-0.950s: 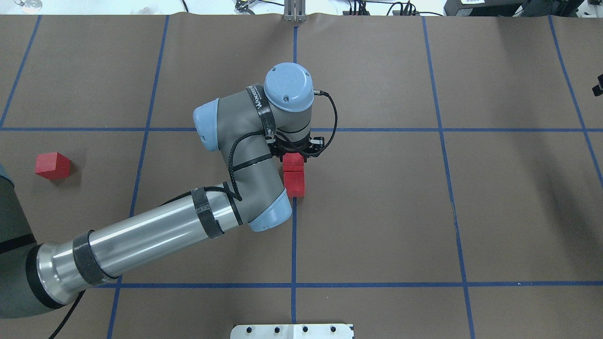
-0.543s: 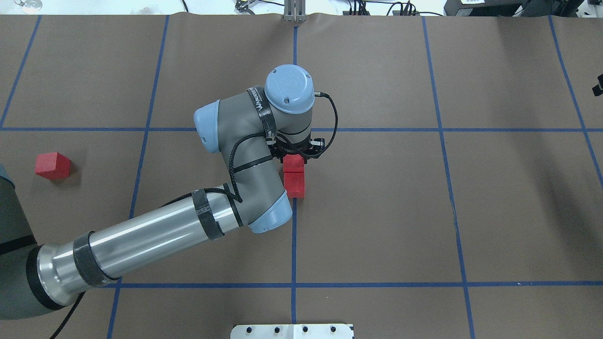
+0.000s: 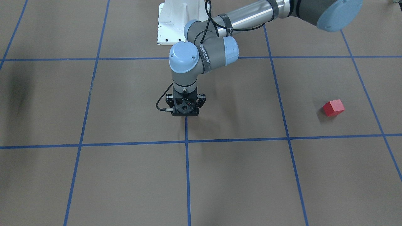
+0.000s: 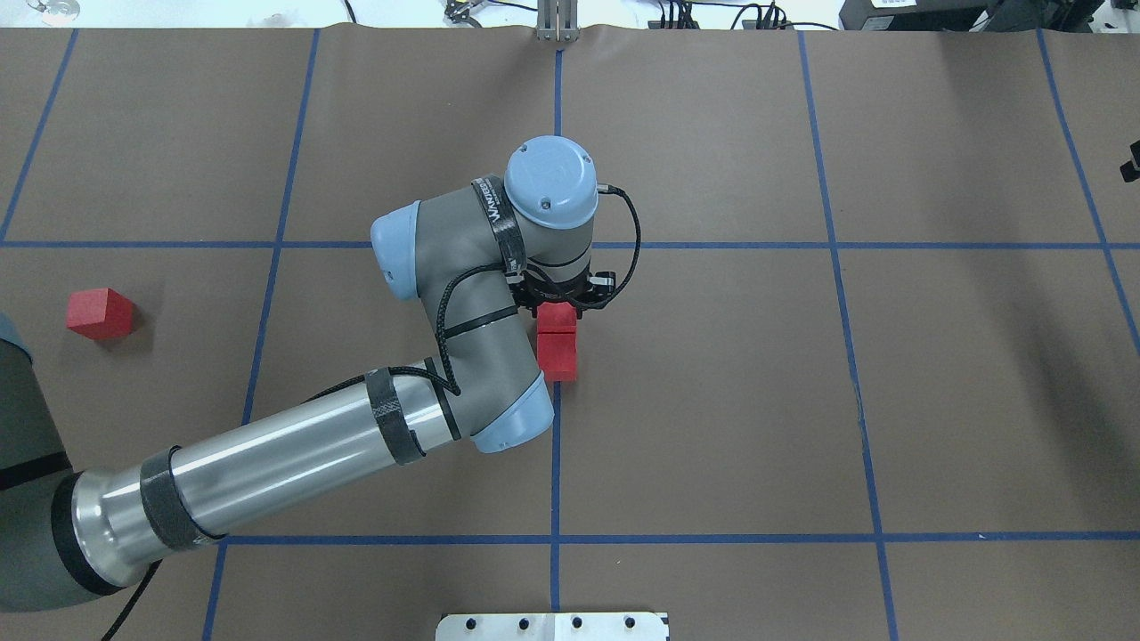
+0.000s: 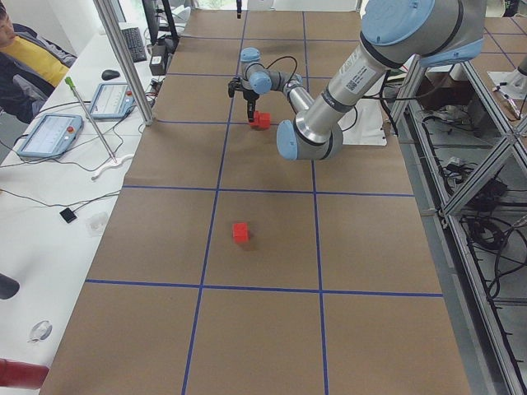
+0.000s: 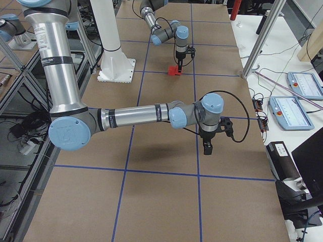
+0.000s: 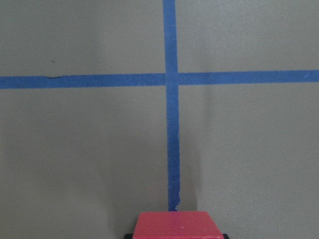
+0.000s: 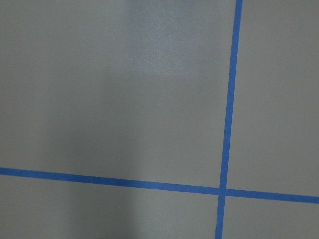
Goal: Form red blocks into L shape at center
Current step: 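Lower the cube against the center cube and hold it there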
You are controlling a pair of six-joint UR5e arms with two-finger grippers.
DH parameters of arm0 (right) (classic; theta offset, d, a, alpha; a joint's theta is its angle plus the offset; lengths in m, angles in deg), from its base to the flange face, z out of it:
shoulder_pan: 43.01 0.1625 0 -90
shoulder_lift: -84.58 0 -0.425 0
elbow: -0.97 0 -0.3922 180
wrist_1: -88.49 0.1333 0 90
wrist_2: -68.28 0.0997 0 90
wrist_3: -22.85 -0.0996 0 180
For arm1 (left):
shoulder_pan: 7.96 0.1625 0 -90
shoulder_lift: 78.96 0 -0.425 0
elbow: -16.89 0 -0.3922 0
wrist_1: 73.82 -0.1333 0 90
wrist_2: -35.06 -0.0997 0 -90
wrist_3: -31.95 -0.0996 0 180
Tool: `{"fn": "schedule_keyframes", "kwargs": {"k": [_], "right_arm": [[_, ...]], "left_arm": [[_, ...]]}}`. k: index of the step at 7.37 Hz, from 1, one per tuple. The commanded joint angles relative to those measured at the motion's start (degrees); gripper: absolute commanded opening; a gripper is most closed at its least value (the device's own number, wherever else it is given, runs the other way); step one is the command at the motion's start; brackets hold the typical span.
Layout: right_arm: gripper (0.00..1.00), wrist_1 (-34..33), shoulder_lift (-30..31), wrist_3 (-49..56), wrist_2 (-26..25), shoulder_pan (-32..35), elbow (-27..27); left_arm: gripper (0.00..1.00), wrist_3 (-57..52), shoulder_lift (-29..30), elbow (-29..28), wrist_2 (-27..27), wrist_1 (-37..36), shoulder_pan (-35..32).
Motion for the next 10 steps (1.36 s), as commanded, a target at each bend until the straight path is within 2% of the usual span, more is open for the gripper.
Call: {"fn": "schedule_keyframes", "kwargs": {"k": [1, 5, 10], "right_arm": [[1.0, 0.0, -0.09, -0.05, 0.0, 0.0, -0.04], [0.99, 0.0, 0.0, 0.04, 0.0, 0.0, -0.13], [0.99, 0.0, -0.09, -0.05, 0.0, 0.0, -0.13]], "left_arm": [[0.03, 0.0, 0.0, -0.03, -0.54, 0.03, 0.33], [0.05, 0.0, 0.0, -0.03, -0.54, 0.03, 0.59], [0.15, 0.0, -0.18, -0.03, -0.63, 0.03, 0.68]]}}
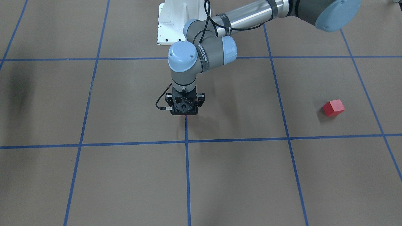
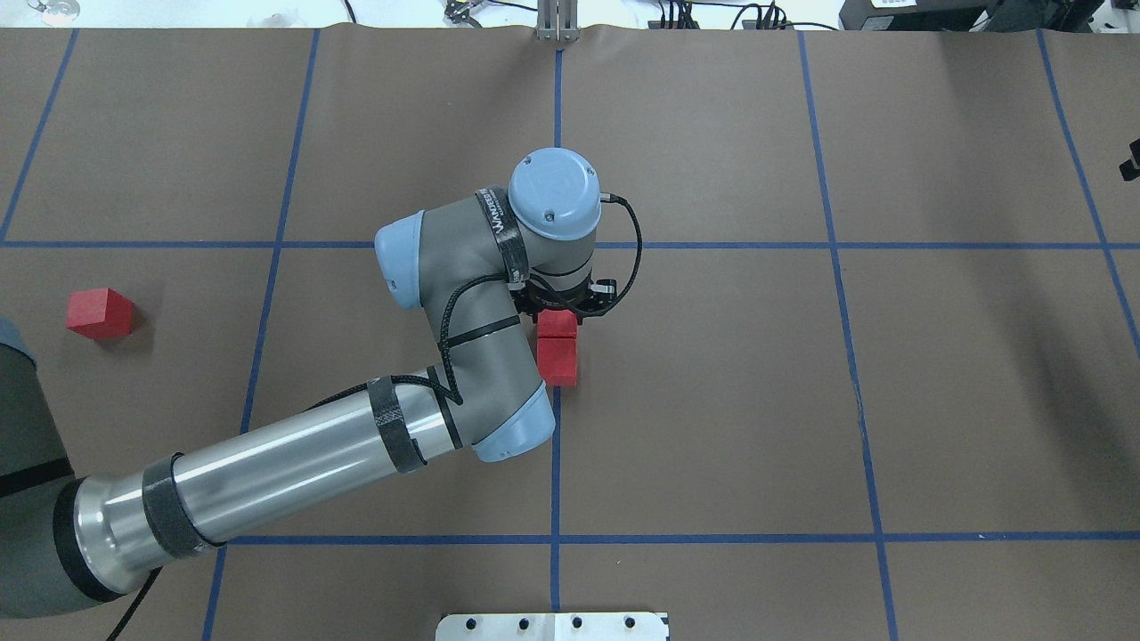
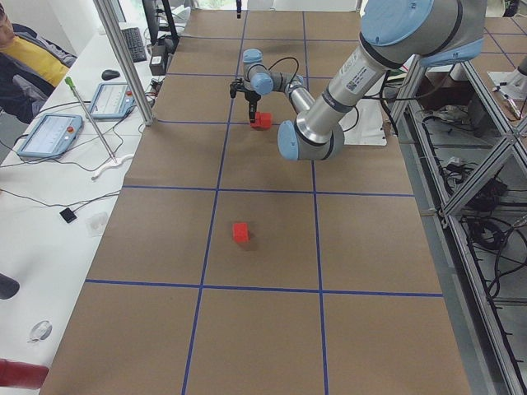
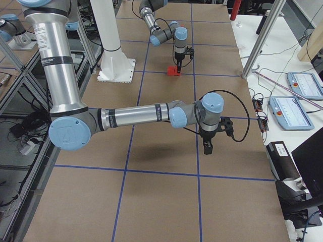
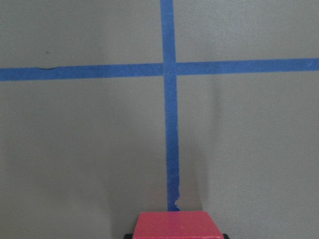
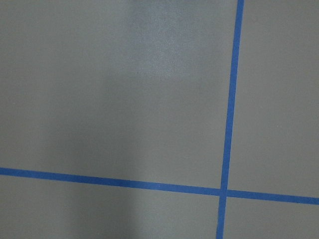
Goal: Form red blocks into L shape at center
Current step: 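Lower the cube against the center cube and hold it there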
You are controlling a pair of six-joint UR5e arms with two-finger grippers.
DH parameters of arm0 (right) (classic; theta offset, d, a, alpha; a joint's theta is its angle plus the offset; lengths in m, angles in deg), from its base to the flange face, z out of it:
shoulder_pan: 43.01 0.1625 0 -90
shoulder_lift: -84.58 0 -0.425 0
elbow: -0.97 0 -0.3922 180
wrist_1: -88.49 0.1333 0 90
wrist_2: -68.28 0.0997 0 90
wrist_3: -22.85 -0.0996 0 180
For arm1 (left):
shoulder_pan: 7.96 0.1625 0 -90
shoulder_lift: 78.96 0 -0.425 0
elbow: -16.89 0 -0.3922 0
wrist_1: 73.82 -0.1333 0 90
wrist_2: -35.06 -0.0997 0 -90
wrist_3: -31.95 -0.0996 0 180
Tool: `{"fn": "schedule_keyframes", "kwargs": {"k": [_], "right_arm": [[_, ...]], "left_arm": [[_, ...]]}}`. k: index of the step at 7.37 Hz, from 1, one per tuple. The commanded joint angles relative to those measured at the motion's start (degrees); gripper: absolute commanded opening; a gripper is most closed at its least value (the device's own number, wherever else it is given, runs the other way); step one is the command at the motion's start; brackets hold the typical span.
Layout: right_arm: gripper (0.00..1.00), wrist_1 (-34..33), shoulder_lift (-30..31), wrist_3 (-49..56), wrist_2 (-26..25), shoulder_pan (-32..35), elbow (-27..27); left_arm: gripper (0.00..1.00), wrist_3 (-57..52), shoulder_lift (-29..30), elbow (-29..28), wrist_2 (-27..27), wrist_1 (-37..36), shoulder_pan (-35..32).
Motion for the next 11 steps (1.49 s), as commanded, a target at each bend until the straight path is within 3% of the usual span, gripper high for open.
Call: {"fn": "schedule_keyframes", "kwargs": {"k": [1, 5, 8, 11], "right_arm": [[1.0, 0.0, -0.01, -0.01, 0.08, 0.0, -0.01], [1.0, 0.0, -0.01, -0.01, 0.08, 0.18, -0.01], [0.99, 0.0, -0.09, -0.01, -0.01, 0.18, -0.01], [1.0, 0.0, -0.09, -0.01, 0.08, 0.18, -0.1]], "left_arm": [[0.21, -0.03, -0.01, 0.0, -0.01, 0.0, -0.02], [0.29, -0.03, -0.01, 0.0, -0.01, 0.09, -0.02], [0.45, -0.12, -0.01, 0.0, -0.01, 0.0, -0.02], [0.48, -0.2, -0.09, -0.09, -0.71, 0.09, -0.02]]}}
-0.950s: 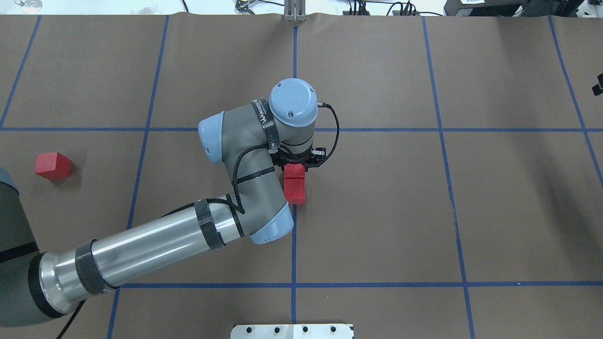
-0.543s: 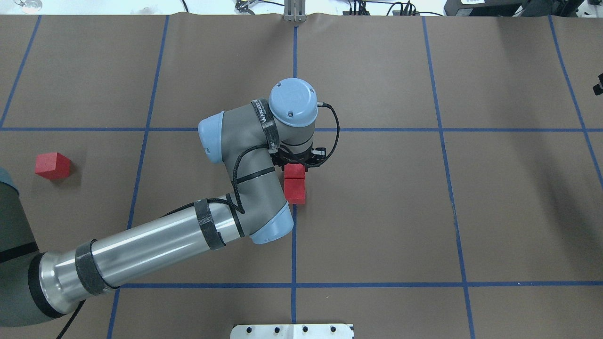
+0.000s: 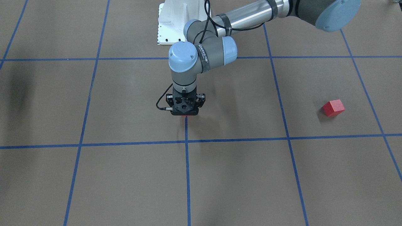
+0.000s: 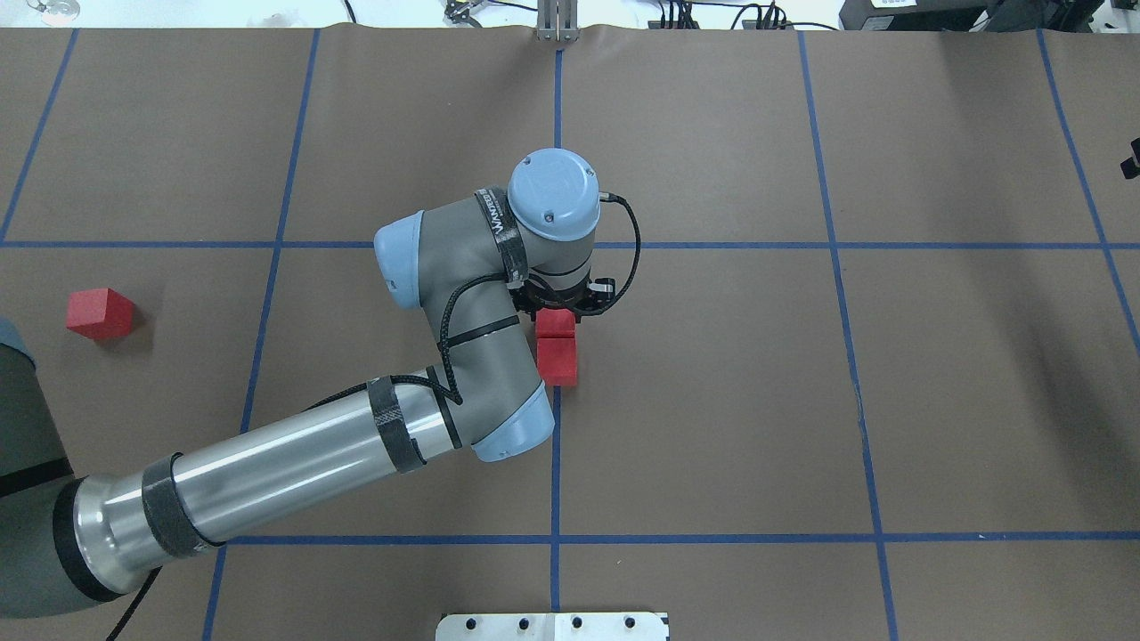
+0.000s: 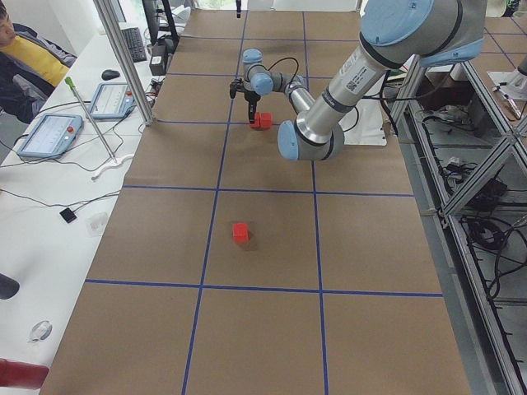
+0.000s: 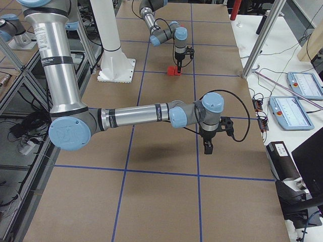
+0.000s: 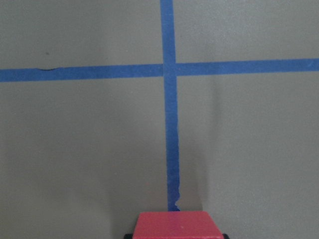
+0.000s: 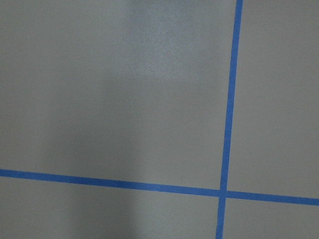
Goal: Form red blocks into L shape at center
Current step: 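Lower the cube against the center cube and hold it there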
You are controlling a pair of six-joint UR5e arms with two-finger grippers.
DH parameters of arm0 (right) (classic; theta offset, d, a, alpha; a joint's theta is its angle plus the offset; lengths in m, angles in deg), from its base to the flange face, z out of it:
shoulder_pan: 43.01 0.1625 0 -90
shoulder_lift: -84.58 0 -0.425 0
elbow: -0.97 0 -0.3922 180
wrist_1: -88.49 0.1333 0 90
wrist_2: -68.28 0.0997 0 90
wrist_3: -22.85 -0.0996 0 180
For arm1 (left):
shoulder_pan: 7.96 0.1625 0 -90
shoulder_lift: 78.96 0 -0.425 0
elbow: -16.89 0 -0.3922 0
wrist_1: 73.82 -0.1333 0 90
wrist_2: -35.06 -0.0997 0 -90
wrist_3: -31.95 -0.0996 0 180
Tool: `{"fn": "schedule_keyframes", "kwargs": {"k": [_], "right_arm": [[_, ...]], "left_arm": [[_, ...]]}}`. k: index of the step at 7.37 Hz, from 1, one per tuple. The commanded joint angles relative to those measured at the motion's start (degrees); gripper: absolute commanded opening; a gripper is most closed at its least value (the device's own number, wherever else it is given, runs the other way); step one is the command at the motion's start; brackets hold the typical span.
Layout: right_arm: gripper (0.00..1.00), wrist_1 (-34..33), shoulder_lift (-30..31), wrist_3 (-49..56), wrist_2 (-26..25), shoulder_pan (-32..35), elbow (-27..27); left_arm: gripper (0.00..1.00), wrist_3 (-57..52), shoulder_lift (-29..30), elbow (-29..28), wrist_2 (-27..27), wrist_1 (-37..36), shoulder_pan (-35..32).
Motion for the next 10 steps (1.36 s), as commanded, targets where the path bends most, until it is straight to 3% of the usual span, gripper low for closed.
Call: {"fn": "schedule_keyframes", "kwargs": {"k": [1, 5, 7, 9, 10], "right_arm": [[1.0, 0.0, -0.01, 0.04, 0.01, 0.0, -0.06], [1.0, 0.0, -0.01, 0.04, 0.01, 0.0, -0.06], [1.0, 0.0, -0.01, 0.04, 0.01, 0.0, -0.06], [1.0, 0.0, -0.01, 0.04, 0.01, 0.0, -0.06], [0.99, 0.0, -0.01, 0.04, 0.01, 0.0, -0.06]], "left_arm": [[0.51, -0.01, -0.03, -0.01, -0.09, -0.02, 0.0], [0.55, -0.1, -0.12, 0.08, -0.09, 0.07, 0.0], [0.66, -0.1, -0.03, 0.08, -0.09, -0.02, 0.0], [0.71, -0.01, -0.03, 0.08, -0.09, -0.02, 0.0], [0.78, -0.1, -0.03, 0.08, -0.09, -0.02, 0.0]]}}
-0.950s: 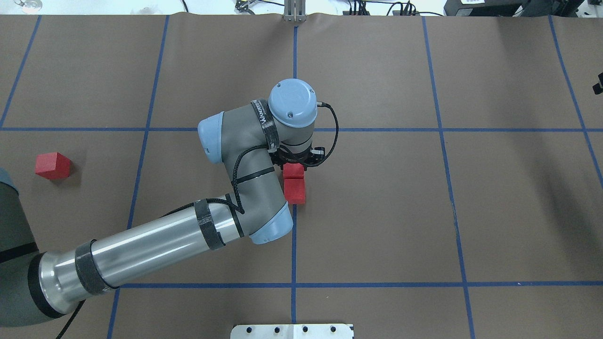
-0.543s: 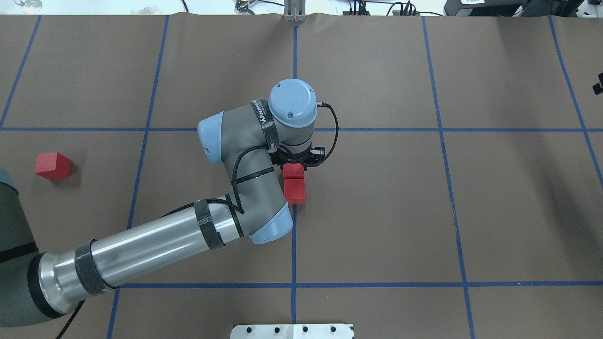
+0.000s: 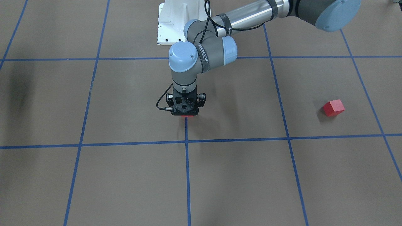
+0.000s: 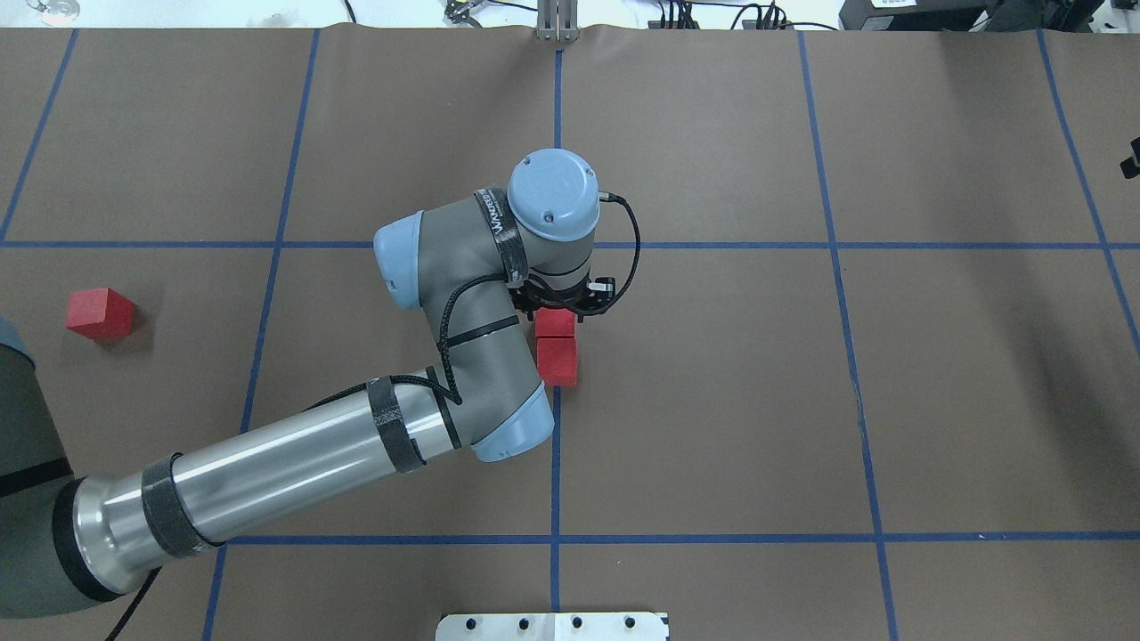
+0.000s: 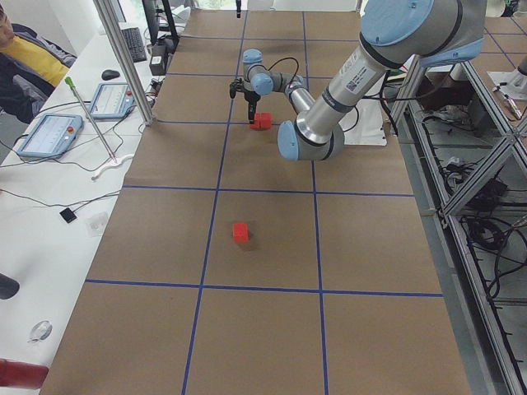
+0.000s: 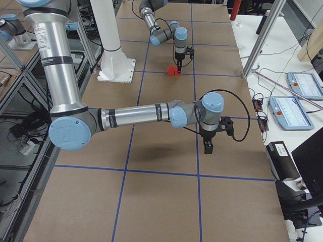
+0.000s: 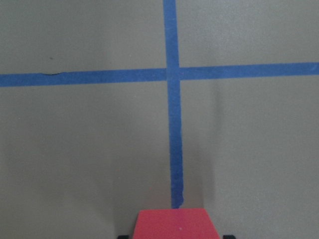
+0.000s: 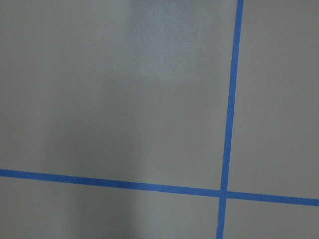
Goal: Form red blocks into L shape at center
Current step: 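Open the left gripper and move it toward the far red cube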
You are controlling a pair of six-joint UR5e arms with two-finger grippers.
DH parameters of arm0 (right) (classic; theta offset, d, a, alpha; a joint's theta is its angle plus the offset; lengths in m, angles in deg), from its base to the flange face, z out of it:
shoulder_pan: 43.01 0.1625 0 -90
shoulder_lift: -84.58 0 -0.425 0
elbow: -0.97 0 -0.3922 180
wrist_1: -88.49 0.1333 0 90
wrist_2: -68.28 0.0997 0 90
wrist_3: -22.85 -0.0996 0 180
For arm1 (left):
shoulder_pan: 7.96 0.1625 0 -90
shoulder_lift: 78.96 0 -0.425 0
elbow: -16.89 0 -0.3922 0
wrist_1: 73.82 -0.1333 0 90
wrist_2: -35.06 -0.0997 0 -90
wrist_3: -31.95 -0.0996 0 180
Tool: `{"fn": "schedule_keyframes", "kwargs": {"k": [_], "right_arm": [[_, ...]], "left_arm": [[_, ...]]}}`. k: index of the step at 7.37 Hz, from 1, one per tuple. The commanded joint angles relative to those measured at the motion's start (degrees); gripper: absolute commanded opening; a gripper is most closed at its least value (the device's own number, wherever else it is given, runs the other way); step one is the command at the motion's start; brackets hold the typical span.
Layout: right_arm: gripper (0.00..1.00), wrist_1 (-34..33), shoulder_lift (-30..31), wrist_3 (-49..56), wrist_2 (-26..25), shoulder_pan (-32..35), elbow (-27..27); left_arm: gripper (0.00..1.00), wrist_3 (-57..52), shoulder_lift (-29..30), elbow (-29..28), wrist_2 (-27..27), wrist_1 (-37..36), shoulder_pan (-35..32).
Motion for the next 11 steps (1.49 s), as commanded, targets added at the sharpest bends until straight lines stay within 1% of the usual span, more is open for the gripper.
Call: {"fn": "schedule_keyframes", "kwargs": {"k": [1, 2, 3, 4, 5, 6, 7, 8, 9, 10, 11], "right_arm": [[1.0, 0.0, 0.0, 0.0, 0.0, 0.0, 0.0], [0.99, 0.0, 0.0, 0.0, 0.0, 0.0, 0.09], [0.99, 0.0, 0.0, 0.0, 0.0, 0.0, 0.09], [1.0, 0.0, 0.0, 0.0, 0.0, 0.0, 0.09], [0.99, 0.0, 0.09, 0.09, 0.0, 0.0, 0.09], [1.0, 0.0, 0.35, 0.44, 0.09, 0.0, 0.26], [1.0, 0.0, 0.61, 0.7, 0.09, 0.0, 0.26], [1.0, 0.0, 0.61, 0.7, 0.09, 0.0, 0.26], [1.0, 0.0, 0.7, 0.7, 0.09, 0.0, 0.26], [1.0, 0.0, 0.7, 0.62, 0.09, 0.0, 0.35], [0.99, 0.0, 0.7, 0.53, 0.09, 0.0, 0.35]], "left_arm": [[0.99, -0.38, 0.0, 0.18, 0.0, -0.09, -0.17], [1.0, -1.08, 0.0, 1.31, -0.09, -0.18, -1.13], [1.0, -4.57, -0.09, 3.23, 0.17, -0.61, -2.36], [1.0, -8.35, -3.48, 6.21, 0.52, -0.53, -4.03], [1.0, -14.3, -9.08, 11.11, 1.75, -0.53, -6.65], [1.0, -20.97, -17.49, 17.17, 5.85, 0.17, -10.86], [1.0, -29.57, -26.19, 22.88, 8.15, 0.26, -15.34], [1.0, -34.27, -33.93, 27.03, 10.61, 0.61, -20.6], [1.0, -35.36, -39.32, 28.72, 12.55, 2.7, -24.92], [1.0, -35.54, -44.77, 28.48, 12.48, 7.51, -27.48], [1.0, -34.67, -49.52, 27.52, 12.39, 13.73, -28.21]]}}
